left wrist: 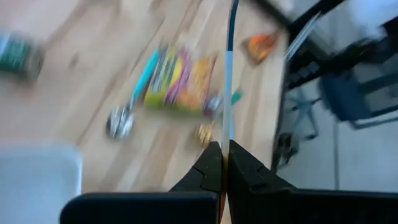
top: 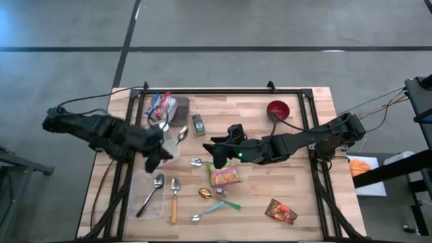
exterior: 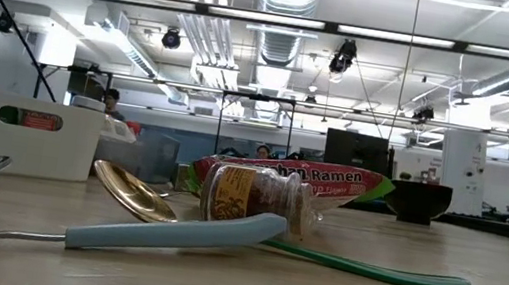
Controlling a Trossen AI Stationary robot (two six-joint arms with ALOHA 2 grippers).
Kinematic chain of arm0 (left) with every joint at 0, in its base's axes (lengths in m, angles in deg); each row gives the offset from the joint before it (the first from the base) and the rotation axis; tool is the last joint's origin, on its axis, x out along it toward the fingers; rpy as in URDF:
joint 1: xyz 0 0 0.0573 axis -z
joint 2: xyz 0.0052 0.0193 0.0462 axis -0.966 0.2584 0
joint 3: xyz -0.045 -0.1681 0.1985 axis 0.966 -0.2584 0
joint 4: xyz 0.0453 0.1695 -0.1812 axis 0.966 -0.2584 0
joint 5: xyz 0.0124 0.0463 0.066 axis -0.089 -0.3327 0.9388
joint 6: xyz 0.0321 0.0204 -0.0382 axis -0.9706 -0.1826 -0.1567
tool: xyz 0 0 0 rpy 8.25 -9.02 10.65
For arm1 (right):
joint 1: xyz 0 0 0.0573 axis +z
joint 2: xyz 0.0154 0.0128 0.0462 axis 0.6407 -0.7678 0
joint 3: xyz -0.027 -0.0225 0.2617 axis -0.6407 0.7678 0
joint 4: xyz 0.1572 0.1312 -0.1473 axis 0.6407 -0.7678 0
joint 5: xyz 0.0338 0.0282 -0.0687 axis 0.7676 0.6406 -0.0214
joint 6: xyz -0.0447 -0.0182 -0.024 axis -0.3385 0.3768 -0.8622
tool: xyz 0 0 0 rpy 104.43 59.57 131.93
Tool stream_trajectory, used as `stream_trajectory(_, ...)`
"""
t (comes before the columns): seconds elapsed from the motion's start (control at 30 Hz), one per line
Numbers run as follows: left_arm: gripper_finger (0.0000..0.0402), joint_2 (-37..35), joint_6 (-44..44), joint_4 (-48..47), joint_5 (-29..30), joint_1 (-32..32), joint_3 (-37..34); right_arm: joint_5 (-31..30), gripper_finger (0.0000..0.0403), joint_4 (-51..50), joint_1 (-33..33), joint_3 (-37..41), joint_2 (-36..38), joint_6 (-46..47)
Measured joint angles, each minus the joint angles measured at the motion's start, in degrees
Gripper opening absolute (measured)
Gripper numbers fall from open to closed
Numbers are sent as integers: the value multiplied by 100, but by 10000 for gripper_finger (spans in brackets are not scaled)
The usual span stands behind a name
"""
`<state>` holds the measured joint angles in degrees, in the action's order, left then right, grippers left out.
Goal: Pick & Place Food Item
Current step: Put the white and orange spoon into the transparent bin
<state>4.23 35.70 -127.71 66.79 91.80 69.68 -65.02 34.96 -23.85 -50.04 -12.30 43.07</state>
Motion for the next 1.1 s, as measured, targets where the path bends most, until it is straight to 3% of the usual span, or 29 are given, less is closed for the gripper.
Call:
stream_trajectory(0.2,0,-23,1991,-1117,1060,1658,-14,168,259,-312,-1,4,100,-19)
stream_trajectory(0.43,0,242,4204,-1368,1872,3299,-198,214,259,-564,2,6,211,-334)
stream_trajectory(0.57,0,593,4653,-1389,1836,3627,-223,212,259,-713,2,6,257,-455)
stream_trajectory(0.9,0,1420,4858,-1320,630,3967,-404,289,259,-963,2,6,333,-469)
stream_trajectory(1.1,0,1539,5990,-1077,408,4370,-592,404,259,-1143,12,6,333,-452)
